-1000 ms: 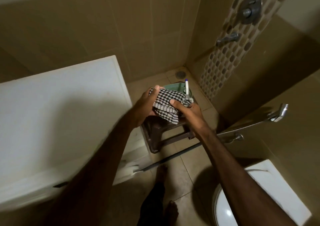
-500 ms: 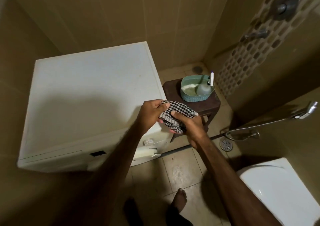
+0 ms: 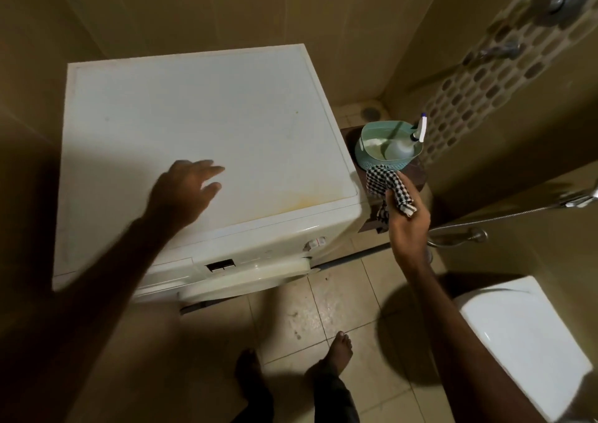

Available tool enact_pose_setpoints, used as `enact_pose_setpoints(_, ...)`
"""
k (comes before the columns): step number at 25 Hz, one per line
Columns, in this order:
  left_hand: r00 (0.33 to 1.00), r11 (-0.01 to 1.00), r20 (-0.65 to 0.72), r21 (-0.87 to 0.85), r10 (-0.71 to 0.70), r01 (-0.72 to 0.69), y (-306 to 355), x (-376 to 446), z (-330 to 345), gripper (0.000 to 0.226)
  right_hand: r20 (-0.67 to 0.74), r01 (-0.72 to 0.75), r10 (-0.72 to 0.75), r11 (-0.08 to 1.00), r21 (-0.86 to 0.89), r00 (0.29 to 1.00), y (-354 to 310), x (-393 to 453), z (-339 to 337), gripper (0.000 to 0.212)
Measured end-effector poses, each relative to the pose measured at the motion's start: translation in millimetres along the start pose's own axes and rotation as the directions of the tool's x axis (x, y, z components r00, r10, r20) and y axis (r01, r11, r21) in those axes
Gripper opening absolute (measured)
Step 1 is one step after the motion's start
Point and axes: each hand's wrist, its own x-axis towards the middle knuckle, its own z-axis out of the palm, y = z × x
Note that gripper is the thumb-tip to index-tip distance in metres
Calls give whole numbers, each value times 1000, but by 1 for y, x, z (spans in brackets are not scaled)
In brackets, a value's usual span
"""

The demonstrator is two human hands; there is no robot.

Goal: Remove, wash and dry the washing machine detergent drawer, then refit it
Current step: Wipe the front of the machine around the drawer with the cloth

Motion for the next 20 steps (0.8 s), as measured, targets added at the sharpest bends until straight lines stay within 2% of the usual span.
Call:
enact_pose_setpoints(2,992,976,18,179,125,-126,-35,7,2,59,121,145,-125,973,-178,985,19,-10,18,51)
enact_pose_setpoints(3,989,963,58,225,138,-148,-46,9,2,63,215,226,-173,941,-250,961,27,-15,27,54)
enact_pose_setpoints(5,982,947,112,269,151,-176,-57,13,5,64,307,278,-168,890,-361,937,29,-24,40,61)
enact_pose_setpoints(8,975,940,105,264,196,-218,-59,17,8,63,212,101,-39,952,-289,976,14,-23,43,61)
enact_pose_setpoints(10,974,942,102,253,203,-222,-59,17,8,63,161,80,-34,954,-288,986,11,-15,40,64)
enact_pose_setpoints(12,976,941,94,261,197,-215,-61,17,12,62,206,114,-28,902,-417,978,16,-7,44,76)
enact_pose_setpoints(14,974,935,95,274,205,-224,-62,16,15,61,269,163,-10,818,-552,963,23,-4,51,78)
enact_pose_setpoints(18,972,936,124,272,198,-225,-61,19,15,62,267,234,-89,780,-580,959,26,-13,62,70)
enact_pose_setpoints(20,975,937,119,276,189,-215,-62,20,16,63,364,346,-129,694,-631,923,23,-29,70,69)
